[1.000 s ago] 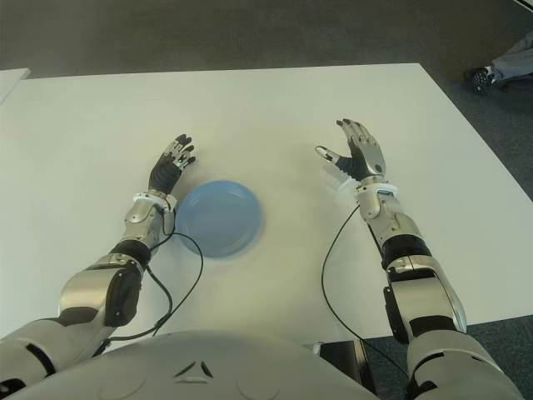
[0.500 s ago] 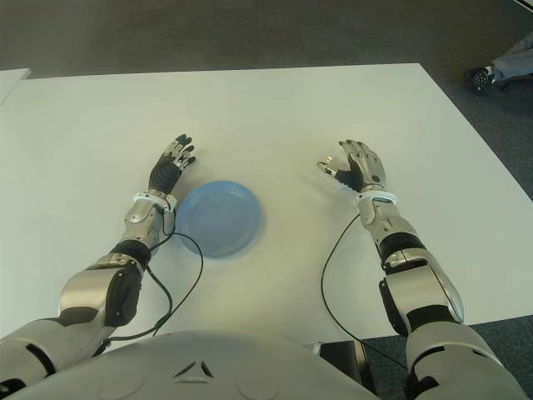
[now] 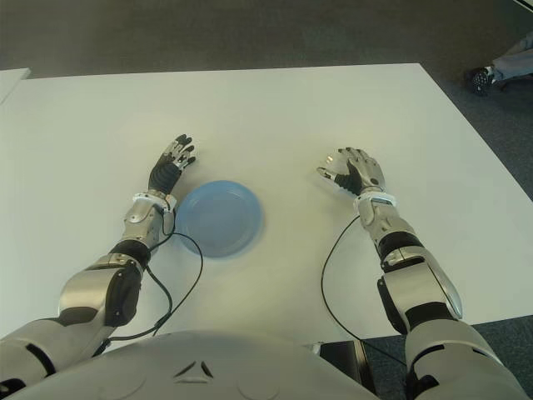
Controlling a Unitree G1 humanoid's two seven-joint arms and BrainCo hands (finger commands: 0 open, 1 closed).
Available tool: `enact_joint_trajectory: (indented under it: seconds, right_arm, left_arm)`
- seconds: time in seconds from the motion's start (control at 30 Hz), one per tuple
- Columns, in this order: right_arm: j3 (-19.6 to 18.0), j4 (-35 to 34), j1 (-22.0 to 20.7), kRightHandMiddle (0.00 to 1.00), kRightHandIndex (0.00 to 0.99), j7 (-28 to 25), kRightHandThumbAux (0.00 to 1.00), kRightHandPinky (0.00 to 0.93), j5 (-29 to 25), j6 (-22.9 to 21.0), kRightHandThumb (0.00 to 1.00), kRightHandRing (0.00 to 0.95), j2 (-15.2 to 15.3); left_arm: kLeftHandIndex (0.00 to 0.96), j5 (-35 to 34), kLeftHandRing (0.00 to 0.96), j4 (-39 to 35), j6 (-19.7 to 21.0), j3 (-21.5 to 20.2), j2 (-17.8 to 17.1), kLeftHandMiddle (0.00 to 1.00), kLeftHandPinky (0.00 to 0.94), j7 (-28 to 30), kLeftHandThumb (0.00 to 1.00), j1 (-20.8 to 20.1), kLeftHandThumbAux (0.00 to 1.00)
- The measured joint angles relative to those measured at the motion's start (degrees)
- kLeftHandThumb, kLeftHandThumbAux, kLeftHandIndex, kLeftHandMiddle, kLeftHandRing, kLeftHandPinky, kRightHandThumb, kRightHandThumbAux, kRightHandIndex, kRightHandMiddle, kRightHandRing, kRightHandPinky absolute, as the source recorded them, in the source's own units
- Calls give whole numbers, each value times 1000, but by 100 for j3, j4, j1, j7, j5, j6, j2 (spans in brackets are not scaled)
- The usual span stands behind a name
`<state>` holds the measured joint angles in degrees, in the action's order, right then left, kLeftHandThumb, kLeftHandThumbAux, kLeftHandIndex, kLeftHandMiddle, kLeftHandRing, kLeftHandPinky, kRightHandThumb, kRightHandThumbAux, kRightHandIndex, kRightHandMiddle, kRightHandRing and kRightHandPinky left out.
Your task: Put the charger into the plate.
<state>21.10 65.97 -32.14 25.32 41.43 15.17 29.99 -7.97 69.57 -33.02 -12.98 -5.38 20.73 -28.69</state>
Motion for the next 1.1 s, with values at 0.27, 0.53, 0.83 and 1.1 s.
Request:
enact_joint_trajectory:
  seconds: [0.27, 0.53, 0.83, 1.1]
  right_arm:
    - [82, 113, -43, 0, 0, -80, 103, 0, -9, -15, 359, 0, -33]
    - [159, 163, -76, 0, 0, -126, 93, 0, -13, -18, 371, 0, -53]
    - [258, 171, -78, 0, 0, -115, 85, 0, -15, -82, 371, 0, -74]
    - [409, 132, -78, 0, 0, -95, 88, 0, 12, -176, 371, 0, -89]
  left_arm:
    - [0, 0, 0, 0, 0, 0, -7, 0, 14, 18, 73, 2, 516]
    - [0, -6, 0, -1, 0, -18, -18, 0, 17, 73, 67, 9, 515]
    - [0, -42, 0, -2, 0, -26, -23, 0, 22, 85, 63, 12, 508]
    - [0, -47, 0, -9, 0, -25, -24, 0, 20, 85, 61, 14, 510]
